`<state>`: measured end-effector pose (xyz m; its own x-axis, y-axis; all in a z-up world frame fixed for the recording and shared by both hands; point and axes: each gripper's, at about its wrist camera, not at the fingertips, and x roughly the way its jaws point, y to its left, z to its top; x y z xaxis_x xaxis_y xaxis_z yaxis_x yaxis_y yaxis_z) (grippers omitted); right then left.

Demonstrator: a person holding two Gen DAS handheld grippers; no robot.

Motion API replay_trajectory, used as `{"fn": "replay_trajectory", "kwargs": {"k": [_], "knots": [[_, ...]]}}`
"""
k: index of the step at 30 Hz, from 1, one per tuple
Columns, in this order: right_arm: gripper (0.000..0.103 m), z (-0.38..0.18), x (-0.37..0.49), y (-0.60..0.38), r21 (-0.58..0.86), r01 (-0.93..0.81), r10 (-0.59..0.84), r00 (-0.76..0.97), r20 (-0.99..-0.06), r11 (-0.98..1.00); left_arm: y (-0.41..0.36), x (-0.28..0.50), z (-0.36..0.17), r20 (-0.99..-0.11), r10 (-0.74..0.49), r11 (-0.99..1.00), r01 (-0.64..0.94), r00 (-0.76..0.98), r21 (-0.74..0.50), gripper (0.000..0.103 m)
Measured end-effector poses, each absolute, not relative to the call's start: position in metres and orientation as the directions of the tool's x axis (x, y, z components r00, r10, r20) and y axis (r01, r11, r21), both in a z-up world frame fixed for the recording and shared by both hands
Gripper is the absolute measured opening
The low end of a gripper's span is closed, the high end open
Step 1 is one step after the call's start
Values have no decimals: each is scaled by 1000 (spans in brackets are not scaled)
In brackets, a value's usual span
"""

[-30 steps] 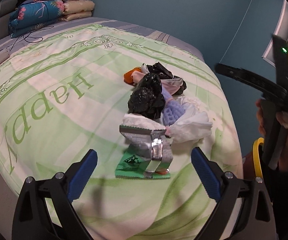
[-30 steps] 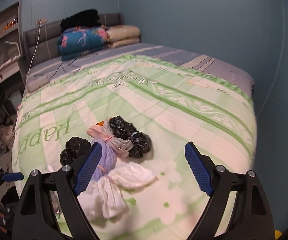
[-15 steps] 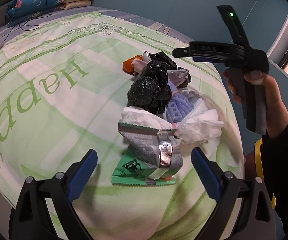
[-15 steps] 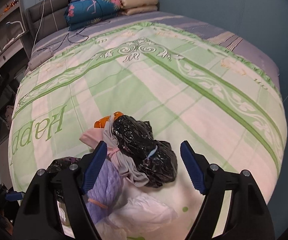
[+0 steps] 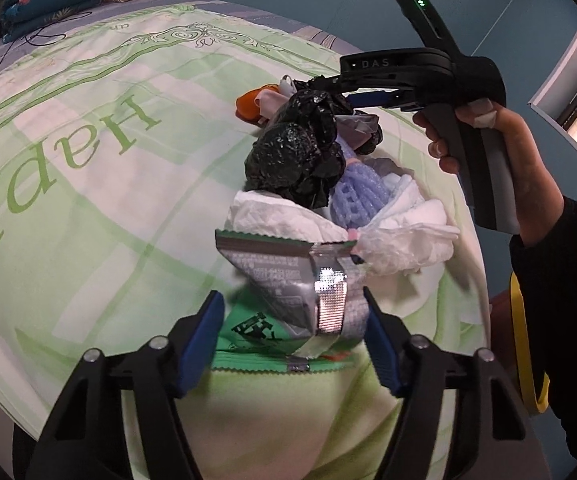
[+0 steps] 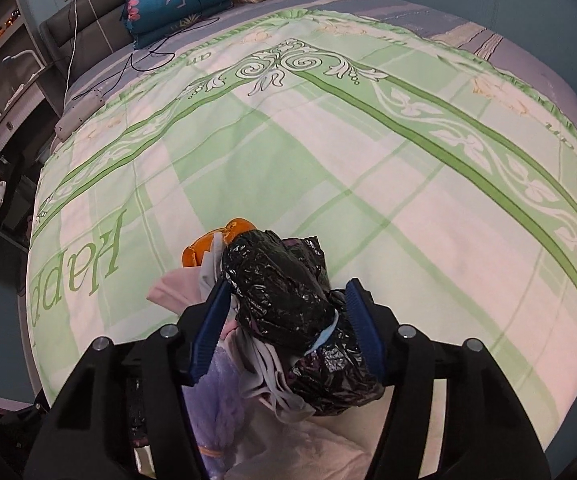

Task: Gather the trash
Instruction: 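Grasp the silver-green packet with the left tool while the right tool grasps the black bag, then carry the silver-green packet with the left tool while the right tool carries the black bag to the bin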

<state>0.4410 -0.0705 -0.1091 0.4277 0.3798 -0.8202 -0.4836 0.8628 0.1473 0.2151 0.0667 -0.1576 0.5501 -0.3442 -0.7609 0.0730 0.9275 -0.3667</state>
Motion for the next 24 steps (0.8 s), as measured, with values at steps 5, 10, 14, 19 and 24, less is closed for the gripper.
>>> {"fn": "replay_trajectory", "kwargs": {"k": [5,10,14,19,24], "knots": [[37,-116,446,-72,171,-464,384,415,-825,869,69,216,-163,-769,-333,930,59,546,-362,42],[26,-111,444,-77,203,-457,413,425,-806,866,72,213,-162,-766,-338,929,62,547,-366,38],[24,-102,438,-83,209,-452,422,444,-790,867,71,210,-159,-761,-346,925,64,548,-375,37],[22,-85,429,-96,220,-440,440,498,-747,871,71,203,-154,-752,-363,916,62,550,-396,37],[22,-65,416,-107,241,-441,468,532,-705,865,70,193,-146,-743,-365,914,63,561,-401,37]]}}
